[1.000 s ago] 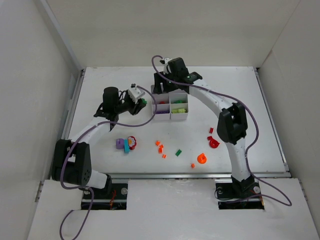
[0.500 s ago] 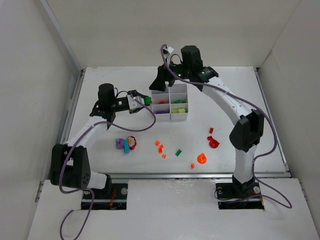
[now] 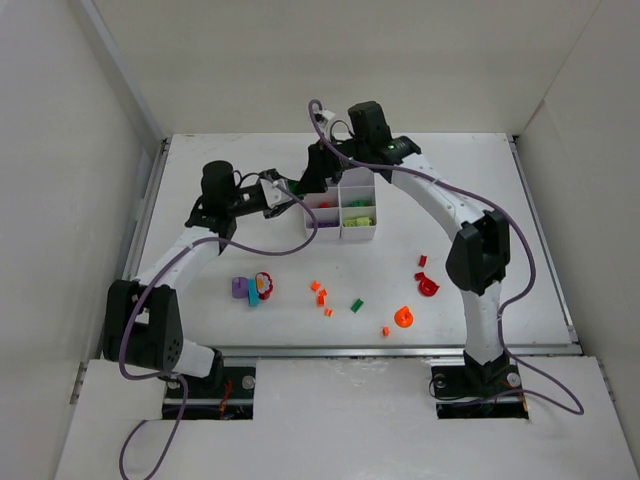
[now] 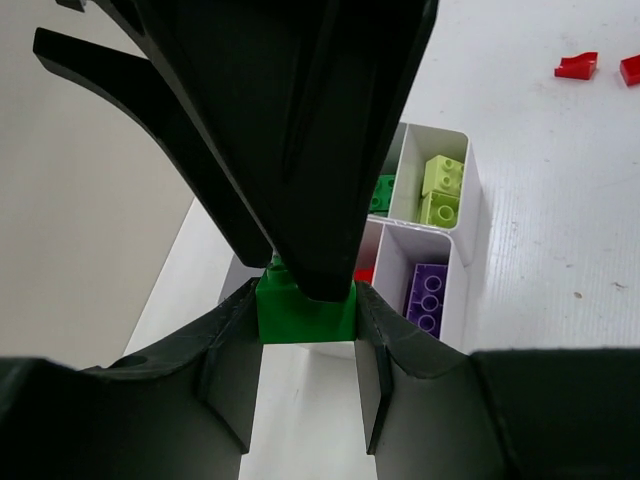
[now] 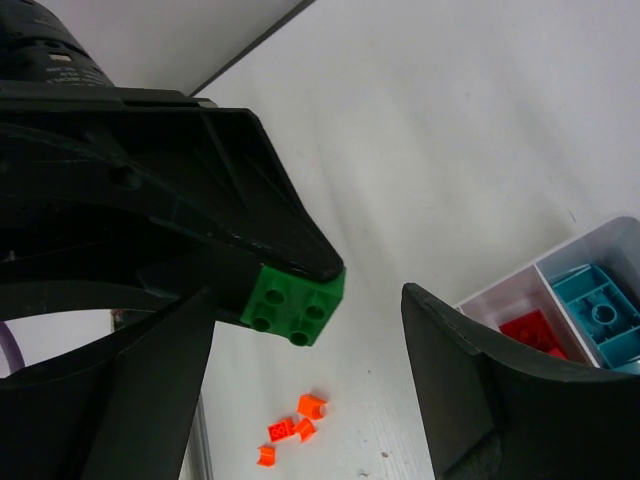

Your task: Sort the legos into containers by color

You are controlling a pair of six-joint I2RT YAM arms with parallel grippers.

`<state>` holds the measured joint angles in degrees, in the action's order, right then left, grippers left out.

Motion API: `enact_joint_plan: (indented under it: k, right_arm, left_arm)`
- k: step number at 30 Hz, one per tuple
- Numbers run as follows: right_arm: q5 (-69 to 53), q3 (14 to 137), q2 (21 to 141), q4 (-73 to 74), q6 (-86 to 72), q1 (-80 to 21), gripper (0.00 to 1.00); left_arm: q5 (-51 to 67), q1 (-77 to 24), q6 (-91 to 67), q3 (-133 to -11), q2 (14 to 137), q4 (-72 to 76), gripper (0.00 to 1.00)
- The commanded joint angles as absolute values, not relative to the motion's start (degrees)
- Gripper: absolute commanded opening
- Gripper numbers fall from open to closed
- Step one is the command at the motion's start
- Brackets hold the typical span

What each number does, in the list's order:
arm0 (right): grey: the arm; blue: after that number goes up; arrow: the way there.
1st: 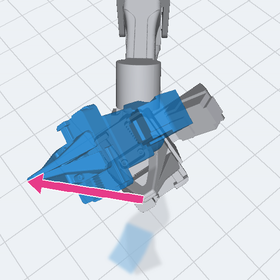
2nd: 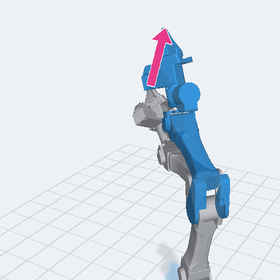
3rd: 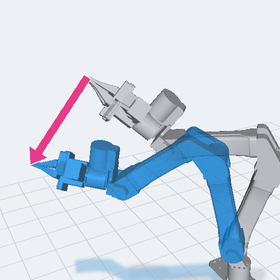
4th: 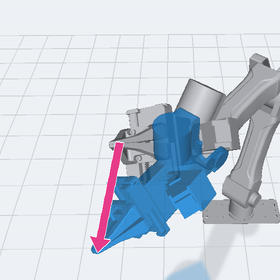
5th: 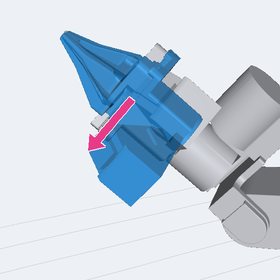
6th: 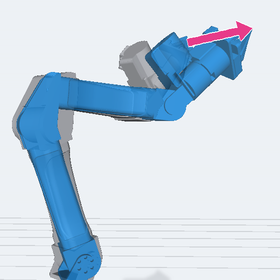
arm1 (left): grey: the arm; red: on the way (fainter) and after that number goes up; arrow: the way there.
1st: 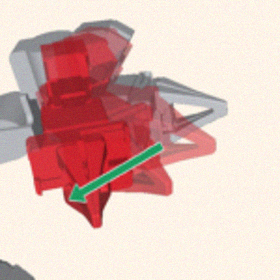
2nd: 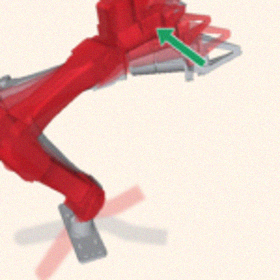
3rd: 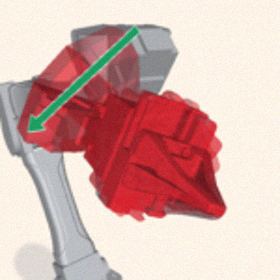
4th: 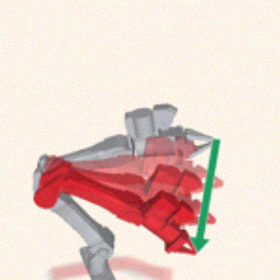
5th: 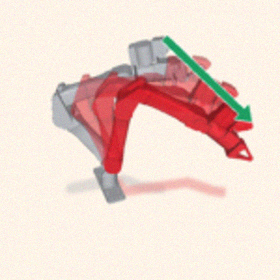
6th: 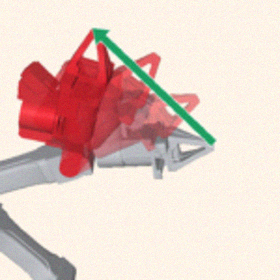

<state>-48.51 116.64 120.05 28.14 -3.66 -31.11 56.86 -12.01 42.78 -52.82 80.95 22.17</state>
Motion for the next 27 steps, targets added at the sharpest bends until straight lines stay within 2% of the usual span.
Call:
enact_joint_plan:
  k: [1,4,9,15,16,18,19,22,23,24,25,27]
  right_arm:
    - [-52.72,120.06,119.44,27.51,-2.64,-31.99,0.8]
    - [-52.04,120.58,119.44,27.51,-2.64,-31.99,0.8]
    - [-50.63,123.74,121.81,31.8,-2.64,-31.99,0.63]
    - [-49.13,126.04,123.93,34.01,-2.64,-31.99,0.61]
    - [-49.13,126.04,123.93,34.01,-2.64,-31.99,0.5]
    - [-49.13,126.04,123.93,34.01,-2.64,-31.99,0.36]
    - [-49.13,126.04,123.93,34.01,-2.64,-31.99,0.22]
    - [-49.13,124.99,123.4,33.4,-2.64,-31.99,0.0]
    - [-48.61,124.02,122.7,32.7,-2.64,-31.99,0.0]
    - [-48.6,123.4,121.91,32.17,-3.16,-31.99,0.0]
    - [-47.56,122.53,121.38,31.47,-3.69,-31.99,0.0]
    - [-46.68,119.54,119.72,29.19,-5.7,-30.86,0.0]
  left_arm:
    - [55.46,-12.66,40.7,-55.63,80.95,25.4,0.0]
    - [53.35,-13.18,39.21,-55.63,81.56,27.06,0.0]
    - [52.13,-13.18,37.35,-56.16,81.56,28.91,0.0]
    - [51.59,-13.71,36.3,-55.63,81.04,29.97,0.0]
    - [51.59,-13.71,36.3,-55.63,81.04,29.97,0.0]
    - [51.59,-14.23,36.3,-55.11,81.04,29.97,0.0]
    - [51.59,-14.24,35.78,-55.11,81.04,29.97,0.0]
    - [51.59,-14.24,35.77,-55.11,81.04,29.97,0.0]
    - [51.59,-14.24,35.16,-54.5,81.04,29.97,0.07]
    - [51.59,-14.24,35.16,-54.49,80.51,29.97,0.19]
    - [51.59,-14.24,35.16,-54.49,80.51,29.97,0.36]
    - [51.59,-14.24,34.46,-53.44,80.51,29.97,0.56]
